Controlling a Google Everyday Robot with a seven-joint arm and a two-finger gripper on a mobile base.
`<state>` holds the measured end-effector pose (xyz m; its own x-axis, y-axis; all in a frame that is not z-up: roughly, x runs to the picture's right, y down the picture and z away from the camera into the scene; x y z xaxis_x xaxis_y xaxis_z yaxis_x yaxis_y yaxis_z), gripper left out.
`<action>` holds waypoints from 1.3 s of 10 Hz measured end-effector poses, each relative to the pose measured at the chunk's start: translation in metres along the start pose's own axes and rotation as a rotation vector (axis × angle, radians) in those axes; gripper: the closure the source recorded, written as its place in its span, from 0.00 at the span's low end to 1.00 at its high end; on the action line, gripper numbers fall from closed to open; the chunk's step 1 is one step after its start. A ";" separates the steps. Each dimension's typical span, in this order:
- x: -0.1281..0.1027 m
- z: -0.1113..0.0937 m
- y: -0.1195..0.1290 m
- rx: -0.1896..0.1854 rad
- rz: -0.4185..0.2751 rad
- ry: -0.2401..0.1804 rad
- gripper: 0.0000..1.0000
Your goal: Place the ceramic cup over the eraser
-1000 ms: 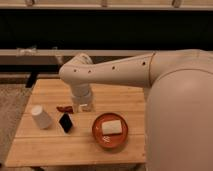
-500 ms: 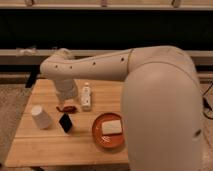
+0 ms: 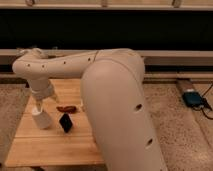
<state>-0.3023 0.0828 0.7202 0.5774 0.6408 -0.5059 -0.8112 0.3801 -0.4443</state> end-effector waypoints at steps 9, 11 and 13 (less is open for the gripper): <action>-0.009 0.050 0.054 -0.041 -0.202 0.092 0.35; -0.014 0.052 0.051 -0.026 -0.198 0.087 0.35; -0.017 0.056 0.056 -0.016 -0.195 0.061 0.35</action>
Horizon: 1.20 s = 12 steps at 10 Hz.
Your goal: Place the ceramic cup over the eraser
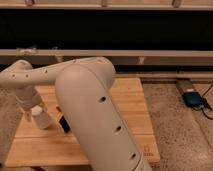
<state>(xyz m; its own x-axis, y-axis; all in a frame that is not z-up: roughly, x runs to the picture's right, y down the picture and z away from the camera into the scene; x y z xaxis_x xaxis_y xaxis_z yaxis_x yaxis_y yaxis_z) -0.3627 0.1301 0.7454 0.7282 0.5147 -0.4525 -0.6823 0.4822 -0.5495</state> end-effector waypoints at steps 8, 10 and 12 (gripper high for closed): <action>-0.023 0.016 -0.002 0.089 -0.001 -0.086 0.35; -0.027 0.019 -0.002 0.126 0.001 -0.101 0.37; -0.029 0.022 -0.004 0.152 -0.003 -0.101 0.55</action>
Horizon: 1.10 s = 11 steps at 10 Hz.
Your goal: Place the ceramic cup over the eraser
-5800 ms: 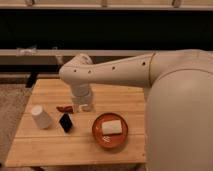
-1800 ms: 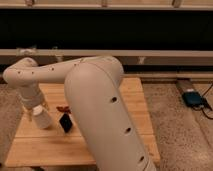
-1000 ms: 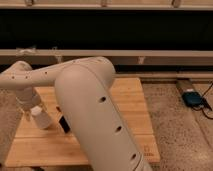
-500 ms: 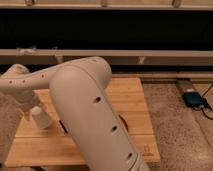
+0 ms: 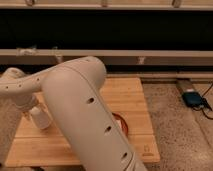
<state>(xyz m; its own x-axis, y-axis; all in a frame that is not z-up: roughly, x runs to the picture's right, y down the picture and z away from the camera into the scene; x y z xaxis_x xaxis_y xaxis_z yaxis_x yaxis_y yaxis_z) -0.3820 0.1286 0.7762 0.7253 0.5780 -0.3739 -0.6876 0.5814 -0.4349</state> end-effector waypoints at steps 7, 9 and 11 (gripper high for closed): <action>0.006 -0.024 -0.010 -0.034 0.021 0.015 1.00; 0.013 -0.054 -0.015 -0.073 0.023 0.000 1.00; 0.025 -0.087 -0.021 -0.091 0.022 -0.012 1.00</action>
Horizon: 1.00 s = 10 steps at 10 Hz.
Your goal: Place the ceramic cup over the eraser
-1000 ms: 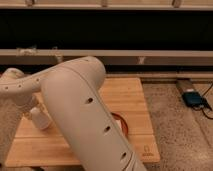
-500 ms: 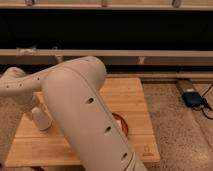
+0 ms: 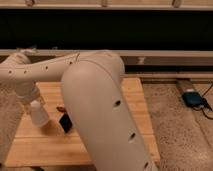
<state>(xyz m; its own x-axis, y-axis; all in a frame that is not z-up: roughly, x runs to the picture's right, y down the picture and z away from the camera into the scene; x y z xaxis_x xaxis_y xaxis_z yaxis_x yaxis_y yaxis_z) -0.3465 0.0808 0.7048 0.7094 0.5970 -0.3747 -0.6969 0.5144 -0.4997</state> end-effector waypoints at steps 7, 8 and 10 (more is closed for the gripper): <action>0.054 -0.086 -0.013 0.043 0.010 -0.098 1.00; 0.063 -0.092 -0.020 0.052 0.027 -0.111 1.00; 0.071 -0.095 -0.039 0.059 0.074 -0.127 1.00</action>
<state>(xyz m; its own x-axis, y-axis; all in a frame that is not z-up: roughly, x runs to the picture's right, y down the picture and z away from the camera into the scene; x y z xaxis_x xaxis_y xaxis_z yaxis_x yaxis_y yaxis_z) -0.2585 0.0446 0.6238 0.6392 0.7059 -0.3051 -0.7546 0.4993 -0.4258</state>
